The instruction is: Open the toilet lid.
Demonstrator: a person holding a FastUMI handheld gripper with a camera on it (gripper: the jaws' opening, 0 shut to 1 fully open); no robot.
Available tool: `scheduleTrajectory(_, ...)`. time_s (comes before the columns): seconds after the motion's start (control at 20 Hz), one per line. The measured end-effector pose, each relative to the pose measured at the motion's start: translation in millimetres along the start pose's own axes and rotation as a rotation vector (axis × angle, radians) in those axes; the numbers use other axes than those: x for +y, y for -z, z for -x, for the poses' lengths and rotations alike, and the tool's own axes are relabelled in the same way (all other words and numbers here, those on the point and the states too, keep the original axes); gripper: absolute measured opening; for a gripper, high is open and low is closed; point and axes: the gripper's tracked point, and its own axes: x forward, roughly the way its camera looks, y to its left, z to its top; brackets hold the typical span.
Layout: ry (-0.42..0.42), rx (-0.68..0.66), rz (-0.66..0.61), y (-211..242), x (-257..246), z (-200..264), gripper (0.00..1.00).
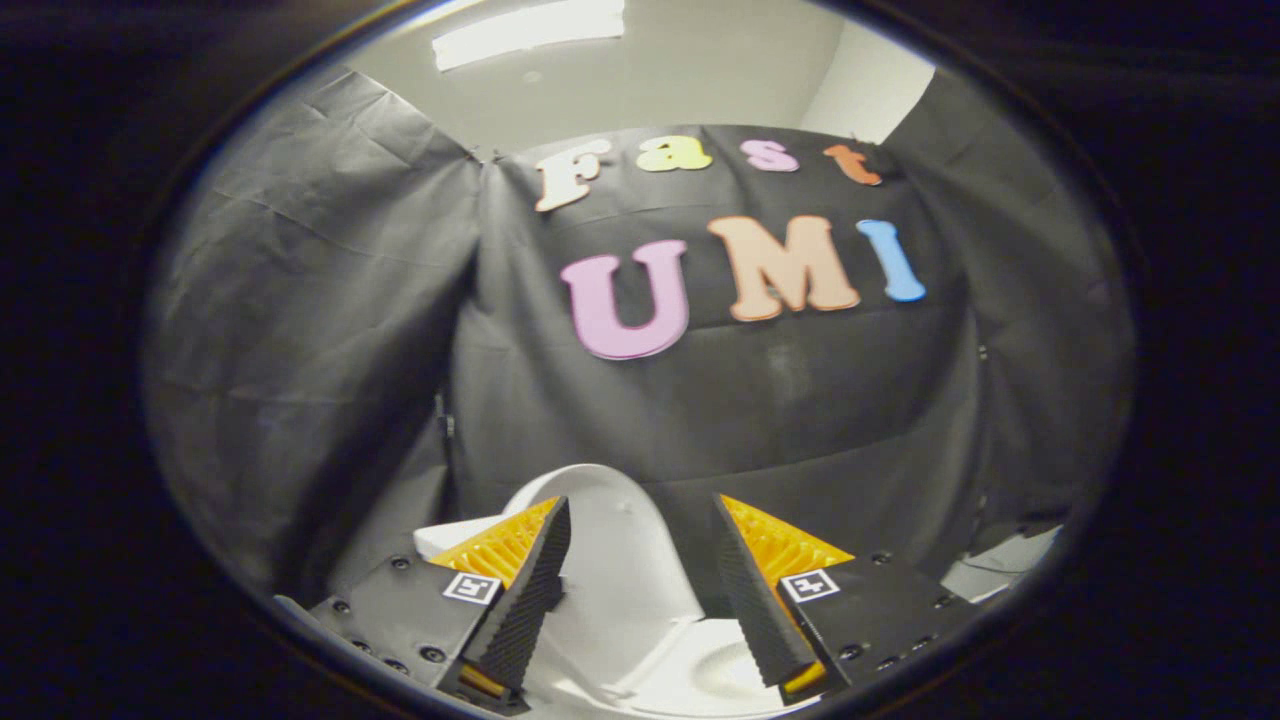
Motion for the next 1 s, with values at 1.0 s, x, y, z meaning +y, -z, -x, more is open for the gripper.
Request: scheduleTrajectory(1.0,0.204,0.105,-0.084,27.1,-244.1,29.3,0.87)
